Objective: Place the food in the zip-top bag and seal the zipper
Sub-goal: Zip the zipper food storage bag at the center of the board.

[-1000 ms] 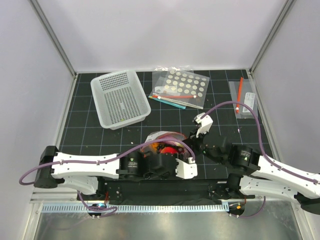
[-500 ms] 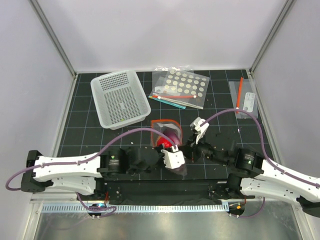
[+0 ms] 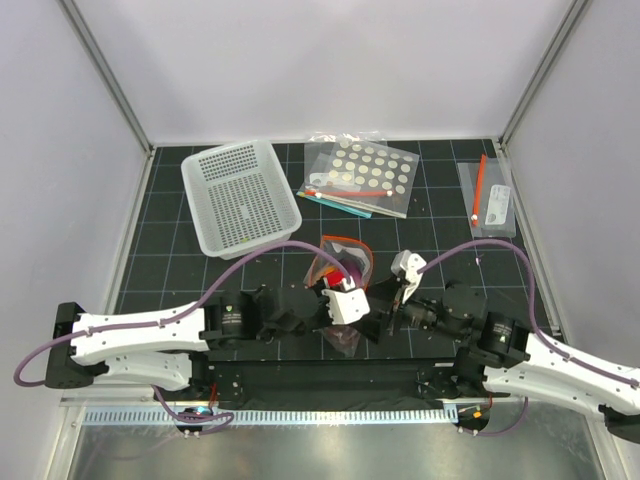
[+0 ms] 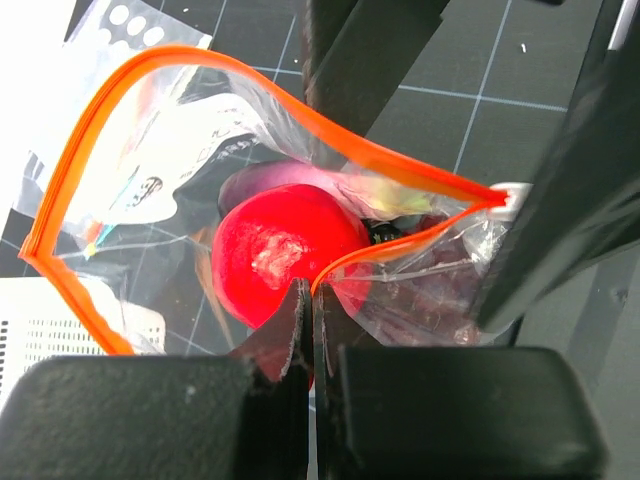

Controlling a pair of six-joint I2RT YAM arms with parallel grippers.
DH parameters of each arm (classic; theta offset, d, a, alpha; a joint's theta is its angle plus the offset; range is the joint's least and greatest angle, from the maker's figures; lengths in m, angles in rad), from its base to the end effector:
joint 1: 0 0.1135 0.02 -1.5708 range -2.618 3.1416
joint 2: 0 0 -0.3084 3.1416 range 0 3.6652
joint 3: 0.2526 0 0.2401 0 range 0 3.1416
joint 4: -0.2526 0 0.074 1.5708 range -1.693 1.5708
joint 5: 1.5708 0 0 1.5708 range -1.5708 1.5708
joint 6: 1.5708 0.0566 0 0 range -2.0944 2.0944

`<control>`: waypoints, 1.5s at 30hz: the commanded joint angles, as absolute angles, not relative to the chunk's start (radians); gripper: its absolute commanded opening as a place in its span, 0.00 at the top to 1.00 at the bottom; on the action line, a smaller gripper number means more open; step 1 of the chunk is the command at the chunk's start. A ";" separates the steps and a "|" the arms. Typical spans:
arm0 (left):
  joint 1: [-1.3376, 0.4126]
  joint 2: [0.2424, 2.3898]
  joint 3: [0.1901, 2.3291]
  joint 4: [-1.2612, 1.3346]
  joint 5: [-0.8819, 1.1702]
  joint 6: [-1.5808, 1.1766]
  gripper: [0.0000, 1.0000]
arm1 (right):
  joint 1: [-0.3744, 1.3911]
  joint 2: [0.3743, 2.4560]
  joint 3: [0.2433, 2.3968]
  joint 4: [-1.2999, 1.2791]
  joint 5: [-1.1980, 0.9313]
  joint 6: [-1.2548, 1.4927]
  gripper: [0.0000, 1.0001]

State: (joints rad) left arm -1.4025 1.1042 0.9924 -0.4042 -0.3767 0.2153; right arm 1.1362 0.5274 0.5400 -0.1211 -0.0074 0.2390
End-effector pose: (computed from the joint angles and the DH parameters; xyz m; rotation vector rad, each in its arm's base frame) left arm 0.0589 -0.2224 0.3601 1.3278 1.5817 -0.3444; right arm 0.0481 0.1045 0.3175 -0.7813 1.6096 1.0237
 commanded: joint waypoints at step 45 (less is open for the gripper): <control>-1.336 1.046 0.968 -0.270 -0.322 0.114 1.00 | 1.233 0.626 0.518 0.046 0.092 0.158 0.00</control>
State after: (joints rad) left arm -1.3411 1.0710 0.9600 -0.3473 -0.3454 0.1120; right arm 1.2270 0.5556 0.4591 -0.0303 0.1104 0.1932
